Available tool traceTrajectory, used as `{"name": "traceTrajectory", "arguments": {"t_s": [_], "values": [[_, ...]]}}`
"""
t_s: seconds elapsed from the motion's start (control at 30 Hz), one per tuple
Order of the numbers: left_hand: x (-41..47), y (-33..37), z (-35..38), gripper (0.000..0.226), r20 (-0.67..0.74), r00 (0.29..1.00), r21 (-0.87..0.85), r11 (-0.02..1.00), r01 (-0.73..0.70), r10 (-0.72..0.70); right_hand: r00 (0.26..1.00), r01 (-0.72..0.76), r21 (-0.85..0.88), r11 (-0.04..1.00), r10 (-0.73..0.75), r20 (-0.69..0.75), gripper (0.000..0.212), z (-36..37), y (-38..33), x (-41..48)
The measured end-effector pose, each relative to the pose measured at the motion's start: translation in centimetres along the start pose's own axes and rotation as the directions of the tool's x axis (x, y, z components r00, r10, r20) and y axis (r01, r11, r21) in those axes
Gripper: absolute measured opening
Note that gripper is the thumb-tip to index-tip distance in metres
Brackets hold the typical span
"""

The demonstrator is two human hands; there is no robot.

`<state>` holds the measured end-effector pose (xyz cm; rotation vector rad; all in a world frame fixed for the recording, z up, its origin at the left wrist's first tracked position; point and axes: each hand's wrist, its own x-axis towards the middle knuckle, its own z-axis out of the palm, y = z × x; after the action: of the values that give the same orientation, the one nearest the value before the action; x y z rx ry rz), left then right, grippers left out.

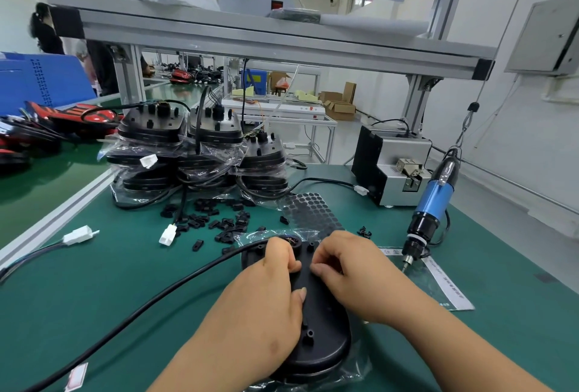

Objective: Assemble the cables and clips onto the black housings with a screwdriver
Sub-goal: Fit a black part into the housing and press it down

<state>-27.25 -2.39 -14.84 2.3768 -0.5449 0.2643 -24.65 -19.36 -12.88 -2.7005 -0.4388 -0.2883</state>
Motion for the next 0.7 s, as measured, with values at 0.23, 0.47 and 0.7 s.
{"name": "traceTrajectory", "arguments": {"t_s": [0.23, 0.47, 0.7], "values": [[0.02, -0.13, 0.04, 0.029, 0.005, 1.000, 0.003, 1.000, -0.002, 0.002, 0.993, -0.111, 0.229, 0.967, 0.098, 0.067, 0.024, -0.04, 0.43, 0.11], [-0.10, -0.05, 0.13, 0.029, -0.012, 1.000, 0.005, 1.000, -0.005, 0.005, 0.975, -0.205, 0.300, 0.932, 0.167, 0.147, 0.022, -0.53, 0.24, 0.37], [-0.13, -0.13, 0.14, 0.028, -0.020, 1.000, 0.000, 1.000, -0.007, 0.007, 0.974, -0.187, 0.223, 0.957, 0.151, 0.169, 0.025, -0.86, 0.05, 0.61]]}}
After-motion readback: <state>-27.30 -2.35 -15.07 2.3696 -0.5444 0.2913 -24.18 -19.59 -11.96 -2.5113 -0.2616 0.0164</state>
